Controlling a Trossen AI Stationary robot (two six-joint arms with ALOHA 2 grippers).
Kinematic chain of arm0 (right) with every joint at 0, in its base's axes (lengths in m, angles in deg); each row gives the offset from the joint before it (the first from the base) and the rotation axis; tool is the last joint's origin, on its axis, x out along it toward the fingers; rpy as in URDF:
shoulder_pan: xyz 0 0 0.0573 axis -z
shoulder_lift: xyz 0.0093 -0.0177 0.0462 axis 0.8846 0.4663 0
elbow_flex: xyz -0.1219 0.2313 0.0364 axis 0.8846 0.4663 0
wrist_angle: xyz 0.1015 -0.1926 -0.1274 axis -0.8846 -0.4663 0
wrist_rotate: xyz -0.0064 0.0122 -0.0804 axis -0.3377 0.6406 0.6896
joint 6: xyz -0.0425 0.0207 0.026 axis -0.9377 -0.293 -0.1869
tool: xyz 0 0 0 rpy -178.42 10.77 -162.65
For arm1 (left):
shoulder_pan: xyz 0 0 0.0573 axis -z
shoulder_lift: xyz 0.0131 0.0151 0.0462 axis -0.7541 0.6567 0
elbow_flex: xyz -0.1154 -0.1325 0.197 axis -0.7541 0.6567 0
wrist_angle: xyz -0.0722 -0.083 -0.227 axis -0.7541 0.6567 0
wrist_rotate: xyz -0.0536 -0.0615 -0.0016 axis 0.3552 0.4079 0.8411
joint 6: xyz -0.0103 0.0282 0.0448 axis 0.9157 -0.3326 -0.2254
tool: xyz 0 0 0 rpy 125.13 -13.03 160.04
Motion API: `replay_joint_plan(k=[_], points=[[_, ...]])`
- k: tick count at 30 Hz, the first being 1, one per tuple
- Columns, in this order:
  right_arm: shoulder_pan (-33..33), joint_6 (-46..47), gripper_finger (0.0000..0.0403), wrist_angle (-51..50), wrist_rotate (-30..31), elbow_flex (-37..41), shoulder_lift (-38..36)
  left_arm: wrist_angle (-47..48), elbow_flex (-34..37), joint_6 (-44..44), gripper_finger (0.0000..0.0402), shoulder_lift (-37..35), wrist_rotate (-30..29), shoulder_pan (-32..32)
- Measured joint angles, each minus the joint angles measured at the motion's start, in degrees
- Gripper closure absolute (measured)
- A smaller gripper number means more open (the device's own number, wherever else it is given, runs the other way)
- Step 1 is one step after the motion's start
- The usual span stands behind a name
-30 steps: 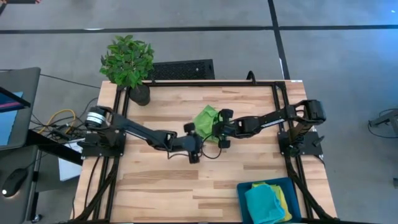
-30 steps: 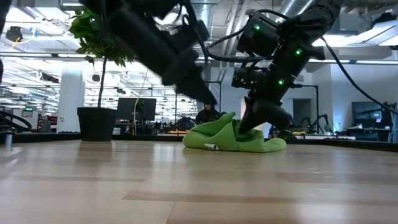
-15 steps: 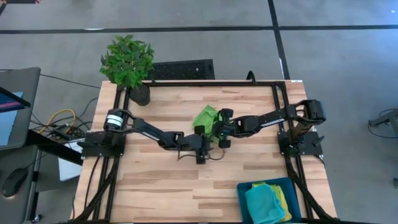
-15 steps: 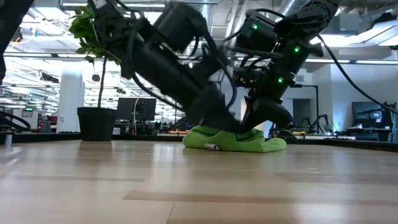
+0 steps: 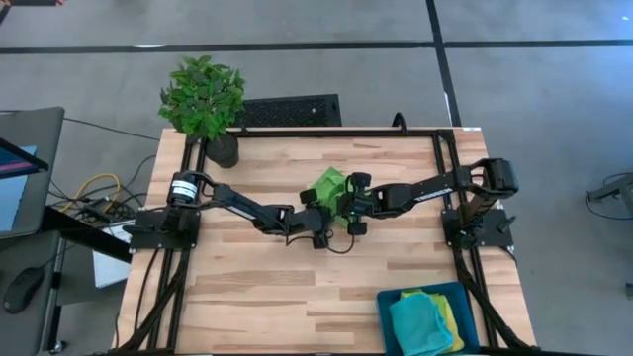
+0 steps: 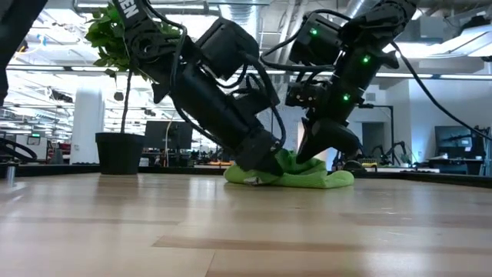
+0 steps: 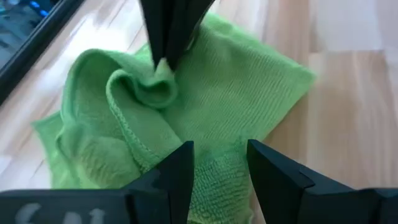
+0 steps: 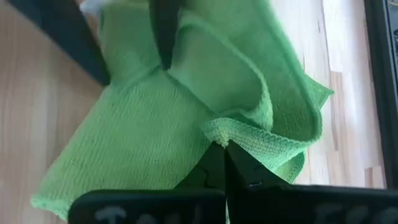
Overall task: Fold microfiber towels
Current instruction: Fold the green towel
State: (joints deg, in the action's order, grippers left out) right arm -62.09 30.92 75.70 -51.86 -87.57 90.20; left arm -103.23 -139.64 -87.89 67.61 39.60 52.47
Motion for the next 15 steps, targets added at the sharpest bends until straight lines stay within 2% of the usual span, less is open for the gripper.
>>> replay_joint_plan(k=[5,11,15], points=[[0.00,0.22,0.0395,-1.07,0.00,0.00,0.00,2.75,-0.35,-0.55,0.0259,-0.02,-3.47,0.05],[0.00,1.68,0.0395,-1.20,0.18,0.00,0.00,9.09,-4.25,-5.40,0.0259,-0.02,-10.28,-0.20],[0.02,4.65,0.0395,-2.86,0.78,0.02,-1.12,10.14,-6.28,-9.15,0.0259,-0.02,-10.80,-1.21]])
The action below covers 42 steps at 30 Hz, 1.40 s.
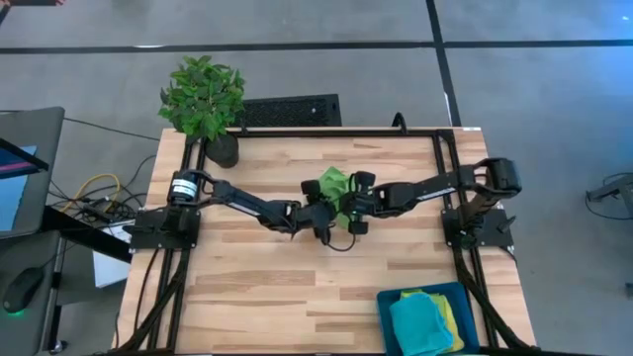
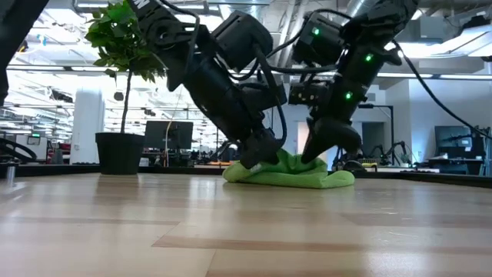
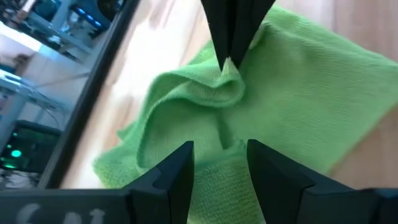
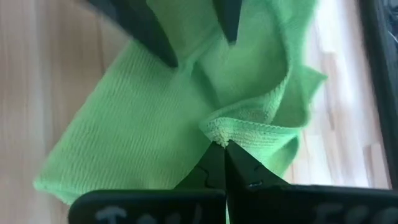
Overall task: Fold microfiber towels
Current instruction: Fold the green towel
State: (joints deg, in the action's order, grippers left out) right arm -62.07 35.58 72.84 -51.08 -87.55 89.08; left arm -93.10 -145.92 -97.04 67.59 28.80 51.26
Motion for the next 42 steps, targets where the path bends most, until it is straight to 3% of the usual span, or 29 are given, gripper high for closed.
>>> replay_joint_plan(k=[13,19,27,32,42], points=[[3.40,15.43,0.0393,-12.20,2.89,-0.07,-10.64,-0.92,-1.40,-6.70,0.0259,0.09,0.31,-5.19],[4.90,15.60,0.0392,-13.04,-4.21,0.00,-8.71,-1.01,-1.40,-8.50,0.0259,0.11,0.34,-6.60],[4.90,15.32,0.0384,-12.69,-3.77,0.00,-4.88,-1.00,-1.38,-8.77,0.0259,-0.08,-1.03,-8.27],[5.43,16.39,0.0387,-12.91,2.22,0.00,-4.84,-2.99,-1.40,-8.94,0.0259,-1.28,-6.68,-8.99],[7.23,16.82,0.0357,-12.88,1.18,0.00,-4.84,1.94,-1.34,-6.19,0.0259,-4.76,-5.71,-8.22]])
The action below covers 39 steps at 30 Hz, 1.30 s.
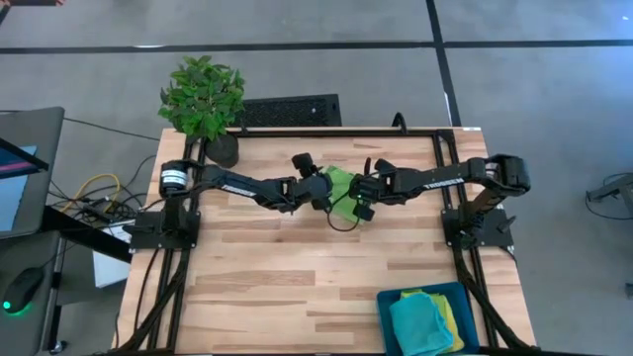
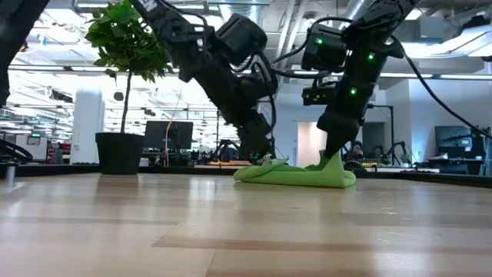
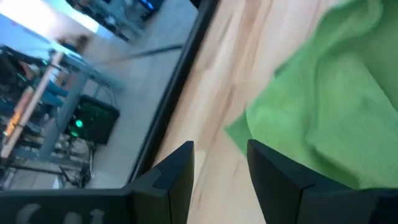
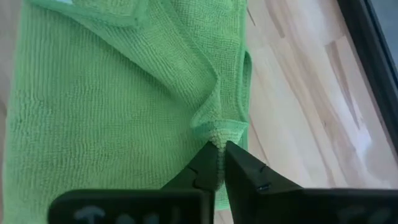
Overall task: Fold microfiber towels
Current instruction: Fold the green towel, then put the folded green towel into the bin
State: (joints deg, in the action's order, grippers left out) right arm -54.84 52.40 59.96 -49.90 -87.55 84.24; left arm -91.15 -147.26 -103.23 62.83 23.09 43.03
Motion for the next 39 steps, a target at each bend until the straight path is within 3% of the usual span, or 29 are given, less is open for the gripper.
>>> replay_joint_plan(k=[3,8,13,19,27,33,39], points=[[0.18,-1.37,0.0340,0.15,-0.26,0.00,0.00,5.66,0.00,3.13,0.0259,-2.83,3.11,1.17],[0.18,-1.51,0.0300,0.96,-0.23,0.00,0.00,11.01,-0.07,5.31,0.0259,-5.02,19.35,2.75],[0.39,-0.62,0.0260,-1.13,-0.49,-1.33,0.00,12.11,0.72,3.76,0.0259,-5.17,26.91,4.17],[-1.56,-3.84,0.0234,-5.57,-0.91,-4.46,-1.24,11.41,1.64,2.86,0.0259,-5.12,27.04,5.45],[-11.23,-10.56,0.0226,-8.33,-3.06,-4.66,-4.24,16.83,1.64,8.42,0.0259,-5.86,24.07,7.84],[-17.76,-14.68,0.0231,-6.46,-5.81,-4.59,-1.35,23.04,1.64,13.43,0.0259,-8.77,20.10,11.46],[-18.96,-14.63,0.0231,-2.71,-5.66,-4.59,3.07,23.40,1.62,14.35,0.0259,-11.12,17.79,15.74]])
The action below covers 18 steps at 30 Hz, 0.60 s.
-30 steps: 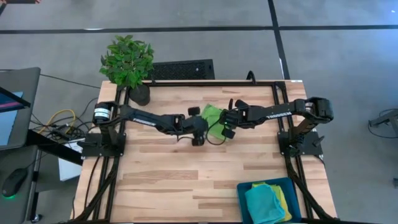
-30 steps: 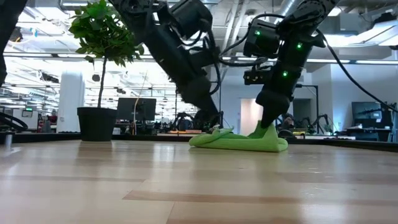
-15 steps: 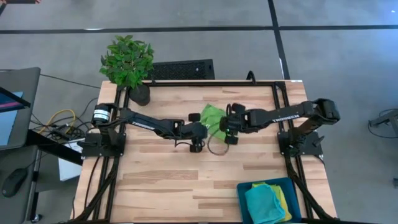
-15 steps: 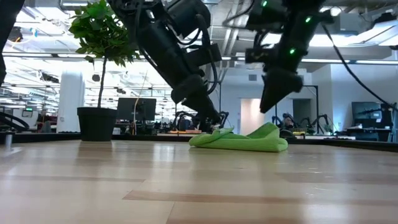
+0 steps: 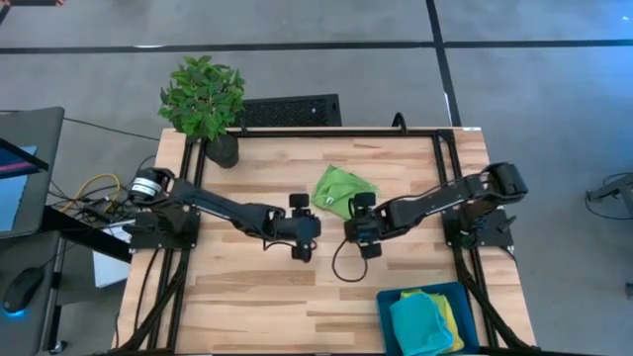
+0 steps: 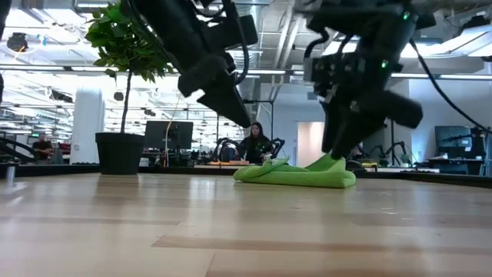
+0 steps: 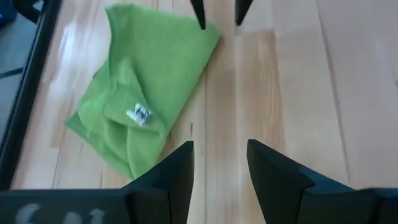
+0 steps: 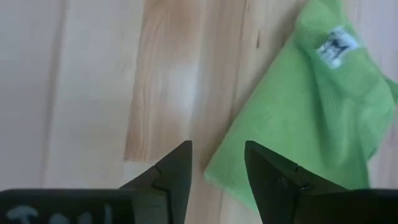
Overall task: Fold microfiber towels
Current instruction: Put the folded green towel into the bin
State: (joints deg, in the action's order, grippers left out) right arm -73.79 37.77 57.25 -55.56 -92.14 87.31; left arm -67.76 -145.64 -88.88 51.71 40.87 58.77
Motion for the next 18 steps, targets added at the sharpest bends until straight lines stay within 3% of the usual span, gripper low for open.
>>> replay_joint_plan(k=[7,12,18], points=[[1.54,-0.38,0.0236,2.18,0.70,-0.09,5.47,0.67,0.02,1.39,0.0259,-0.35,-1.76,2.54],[3.65,0.02,0.0241,0.55,4.43,0.00,6.39,0.64,0.02,1.66,0.0259,-0.34,-1.90,2.54],[6.59,-0.02,0.0243,0.60,-0.38,-0.02,6.43,0.62,0.02,2.05,0.0259,-0.34,-1.90,2.56]])
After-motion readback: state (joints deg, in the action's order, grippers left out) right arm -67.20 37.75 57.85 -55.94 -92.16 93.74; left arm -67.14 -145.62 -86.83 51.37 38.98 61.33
